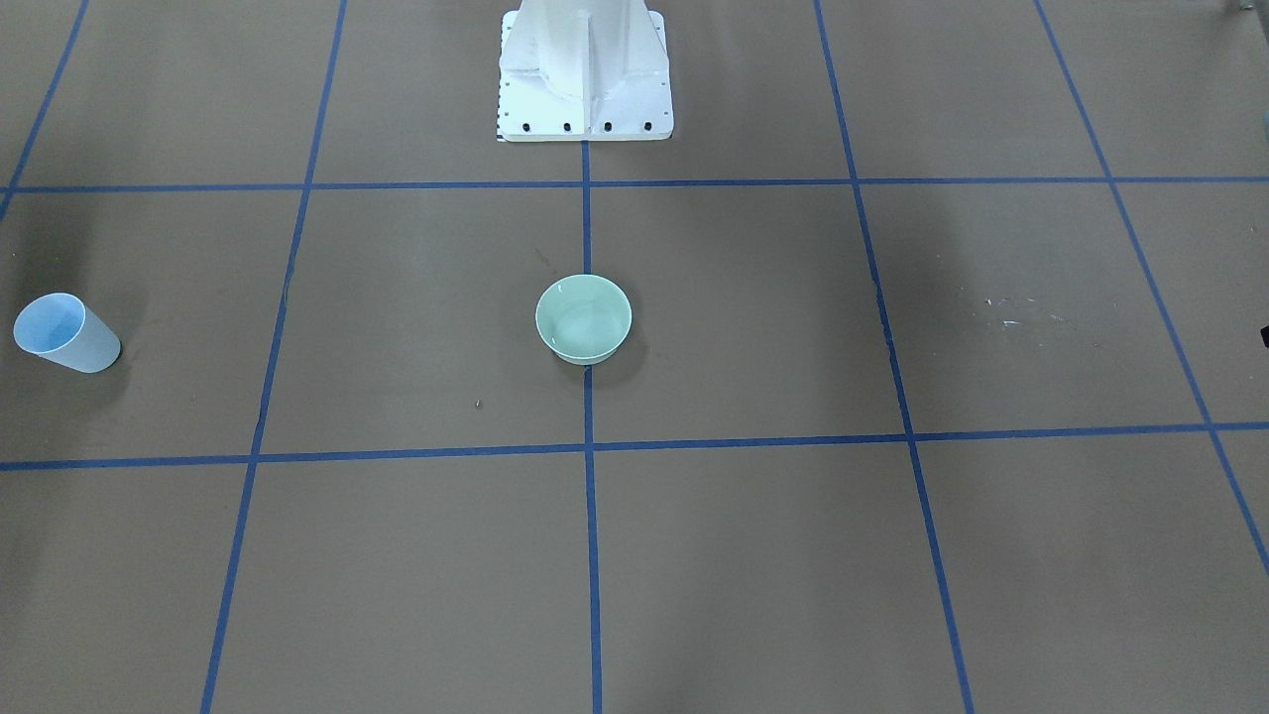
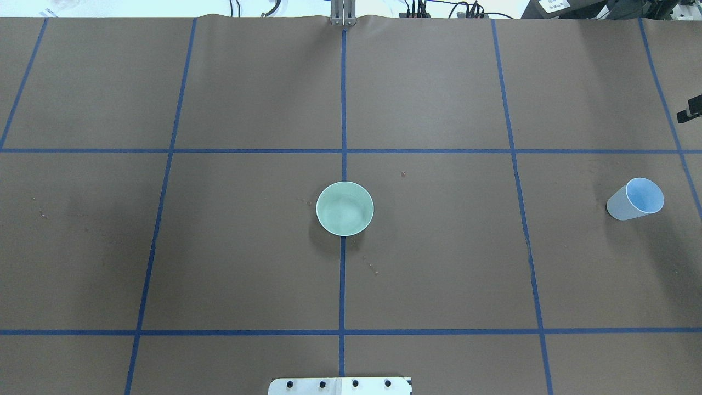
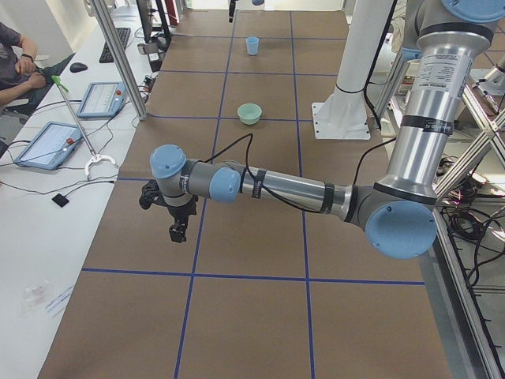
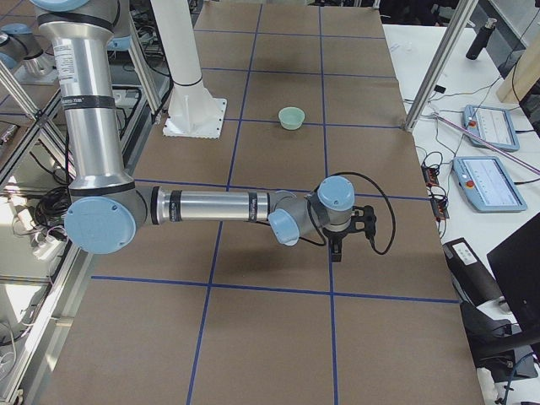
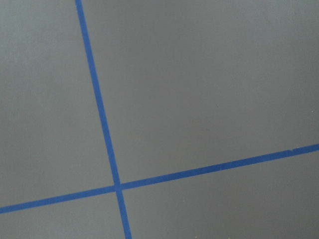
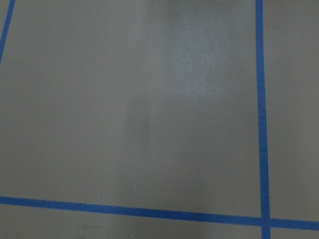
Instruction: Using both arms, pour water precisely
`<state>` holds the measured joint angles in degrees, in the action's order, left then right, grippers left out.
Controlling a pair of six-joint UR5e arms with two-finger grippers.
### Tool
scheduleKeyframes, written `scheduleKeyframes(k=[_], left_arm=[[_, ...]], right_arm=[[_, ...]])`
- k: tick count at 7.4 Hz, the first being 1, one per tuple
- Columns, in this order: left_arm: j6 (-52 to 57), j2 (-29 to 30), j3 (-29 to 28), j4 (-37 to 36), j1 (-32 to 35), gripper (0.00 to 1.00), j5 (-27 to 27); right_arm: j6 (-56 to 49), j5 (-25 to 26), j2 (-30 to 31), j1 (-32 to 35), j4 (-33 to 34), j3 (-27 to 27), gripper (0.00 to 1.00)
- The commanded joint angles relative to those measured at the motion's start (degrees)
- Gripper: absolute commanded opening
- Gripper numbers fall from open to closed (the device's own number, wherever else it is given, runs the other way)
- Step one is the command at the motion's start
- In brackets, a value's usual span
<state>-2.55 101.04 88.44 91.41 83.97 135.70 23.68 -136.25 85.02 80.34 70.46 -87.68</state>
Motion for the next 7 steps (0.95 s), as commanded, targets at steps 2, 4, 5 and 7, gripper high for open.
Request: scheduleKeyframes(k=[2,4,5,7], left_arm=[[3.68,-0.58,-0.28,-0.09,1.37,0.99,-0.61],[3.69,-0.67,-1.86,-0.10,1.37,0.99,-0.61],[3.60,-1.36,-1.52,0.08,1.46,0.99,-0.52],[-1.02,-0.85,-0.90,0.17,1.20,1.00,-0.52]], right_arm=[[-23.64,3.70,1.99,5.43,18.30,-5.14,1.00],[-24.03,3.28,4.09,7.71,18.14,-5.92,1.00],[-24.90,3.01,5.32,8.25,18.13,-6.54,1.00],[-24.99,2.92,5.42,8.78,18.40,-7.33,1.00]])
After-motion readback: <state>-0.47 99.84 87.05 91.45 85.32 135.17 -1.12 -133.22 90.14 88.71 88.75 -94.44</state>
